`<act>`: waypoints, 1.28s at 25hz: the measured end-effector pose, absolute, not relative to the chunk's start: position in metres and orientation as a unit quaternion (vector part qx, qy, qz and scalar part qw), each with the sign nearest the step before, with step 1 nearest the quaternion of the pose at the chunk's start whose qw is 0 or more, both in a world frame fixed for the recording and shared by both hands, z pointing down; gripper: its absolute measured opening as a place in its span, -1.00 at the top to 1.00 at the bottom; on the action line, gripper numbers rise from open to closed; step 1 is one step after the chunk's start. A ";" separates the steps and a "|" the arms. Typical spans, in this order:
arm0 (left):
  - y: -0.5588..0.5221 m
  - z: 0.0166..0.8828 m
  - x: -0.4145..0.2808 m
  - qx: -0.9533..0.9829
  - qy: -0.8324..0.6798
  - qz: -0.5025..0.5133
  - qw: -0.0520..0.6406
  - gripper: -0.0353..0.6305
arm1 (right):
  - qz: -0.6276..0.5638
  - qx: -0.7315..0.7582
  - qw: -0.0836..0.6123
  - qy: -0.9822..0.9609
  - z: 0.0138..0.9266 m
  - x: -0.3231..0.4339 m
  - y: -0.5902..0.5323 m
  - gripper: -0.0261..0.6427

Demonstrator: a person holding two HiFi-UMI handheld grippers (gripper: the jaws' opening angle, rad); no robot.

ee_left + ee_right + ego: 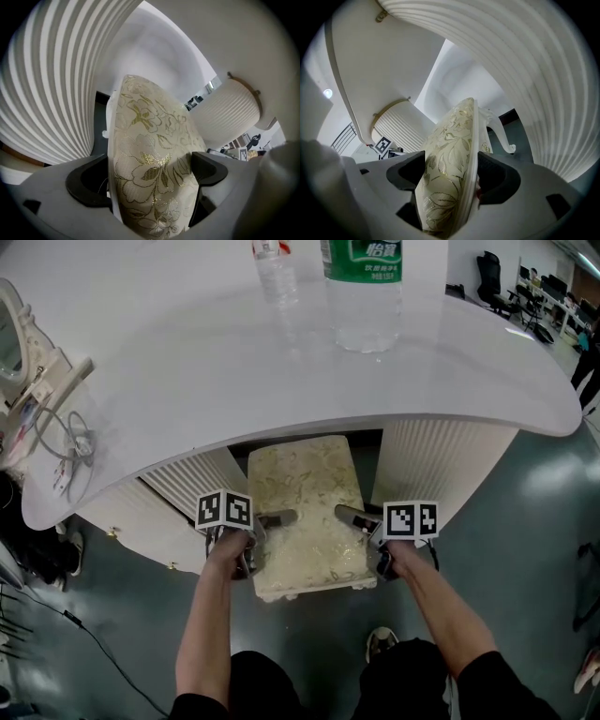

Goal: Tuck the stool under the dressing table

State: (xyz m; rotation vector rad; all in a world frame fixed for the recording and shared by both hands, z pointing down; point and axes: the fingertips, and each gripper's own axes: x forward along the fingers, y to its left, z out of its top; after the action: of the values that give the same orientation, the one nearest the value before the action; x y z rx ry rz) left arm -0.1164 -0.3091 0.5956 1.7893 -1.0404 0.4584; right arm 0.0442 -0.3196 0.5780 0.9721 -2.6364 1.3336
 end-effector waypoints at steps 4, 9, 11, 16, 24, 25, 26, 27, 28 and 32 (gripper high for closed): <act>-0.320 0.599 -0.118 0.734 -0.426 0.187 0.494 -0.71 | 0.433 0.312 0.019 -0.845 0.580 0.042 -0.330 0.00; -0.333 0.603 -0.120 0.731 -0.424 0.183 0.502 -0.71 | 0.442 0.313 0.021 -0.840 0.583 0.041 -0.343 0.00; -0.340 0.605 -0.121 0.731 -0.423 0.183 0.503 -0.71 | 0.446 0.312 0.021 -0.839 0.584 0.040 -0.348 0.00; -0.352 0.606 -0.122 0.732 -0.422 0.184 0.502 -0.71 | 0.449 0.316 0.018 -0.836 0.586 0.039 -0.358 0.00; -0.367 0.604 -0.124 0.736 -0.425 0.177 0.497 -0.71 | 0.448 0.318 0.018 -0.835 0.584 0.037 -0.373 0.00; -0.368 0.604 -0.124 0.736 -0.425 0.176 0.496 -0.71 | 0.449 0.318 0.017 -0.835 0.584 0.037 -0.374 0.00; -0.369 0.604 -0.124 0.737 -0.424 0.175 0.496 -0.71 | 0.448 0.318 0.016 -0.835 0.585 0.037 -0.374 0.00; -0.369 0.604 -0.125 0.738 -0.424 0.173 0.495 -0.71 | 0.448 0.317 0.016 -0.836 0.585 0.037 -0.375 0.00; -0.369 0.604 -0.125 0.739 -0.424 0.170 0.494 -0.71 | 0.447 0.315 0.016 -0.837 0.585 0.037 -0.375 0.00; -0.369 0.600 -0.128 0.747 -0.430 0.151 0.484 -0.71 | 0.448 0.310 0.014 -0.838 0.585 0.038 -0.376 0.00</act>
State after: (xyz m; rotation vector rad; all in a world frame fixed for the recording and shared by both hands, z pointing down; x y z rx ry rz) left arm -0.1275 -0.3687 0.6004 1.8198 -1.0469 0.3673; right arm 0.0379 -0.3759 0.5845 0.9652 -2.6098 1.3958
